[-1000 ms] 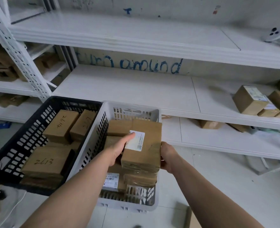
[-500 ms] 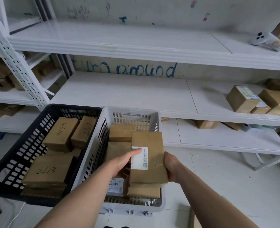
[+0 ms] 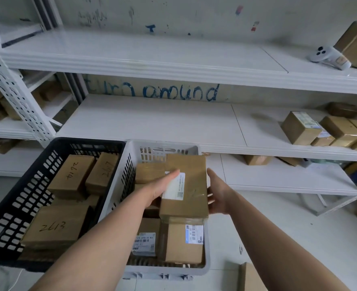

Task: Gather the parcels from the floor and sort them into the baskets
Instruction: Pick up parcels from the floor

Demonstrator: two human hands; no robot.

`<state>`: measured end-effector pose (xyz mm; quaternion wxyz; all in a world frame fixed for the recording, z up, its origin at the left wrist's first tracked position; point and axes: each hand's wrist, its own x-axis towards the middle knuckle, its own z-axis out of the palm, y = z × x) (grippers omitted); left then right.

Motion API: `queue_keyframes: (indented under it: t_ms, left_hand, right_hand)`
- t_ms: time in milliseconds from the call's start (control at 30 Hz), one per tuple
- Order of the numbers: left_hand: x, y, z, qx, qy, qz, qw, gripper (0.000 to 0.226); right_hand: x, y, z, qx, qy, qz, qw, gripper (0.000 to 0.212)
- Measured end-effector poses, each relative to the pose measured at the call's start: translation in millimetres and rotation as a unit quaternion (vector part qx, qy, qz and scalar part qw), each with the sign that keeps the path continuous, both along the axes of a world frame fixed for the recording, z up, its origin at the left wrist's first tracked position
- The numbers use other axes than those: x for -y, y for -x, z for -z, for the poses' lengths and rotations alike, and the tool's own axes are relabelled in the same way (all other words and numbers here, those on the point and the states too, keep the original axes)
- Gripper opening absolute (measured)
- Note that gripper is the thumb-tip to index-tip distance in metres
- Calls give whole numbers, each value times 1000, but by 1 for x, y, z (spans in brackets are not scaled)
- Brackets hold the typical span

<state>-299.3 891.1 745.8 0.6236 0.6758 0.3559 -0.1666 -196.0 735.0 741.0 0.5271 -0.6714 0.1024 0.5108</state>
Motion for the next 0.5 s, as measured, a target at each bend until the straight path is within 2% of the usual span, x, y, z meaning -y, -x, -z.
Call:
queue_keyframes:
  t_ms: [100,167,233,367,500]
  left_hand:
    - [-9,-14,-3,40,5,-46,998,50]
    - [-15,-23,-1,63,7,-77,995,34]
    - [-23,-32,7,74,16,-89,993,28]
    - [-37,-55,26,76,52,-88,992,44]
    - [-52,-83,46,63,38,-74,995,46]
  right_hand:
    - [-14,-18,-3,51,-12,-13,999,61]
    - [-24,-31,0,68,-28,1,997,57]
    - [-36,-43,7,72,-38,14,997,55]
    - [-56,-62,26,88,-17,39,995,55]
    - [-69,-81,46,126,45,58,989,52]
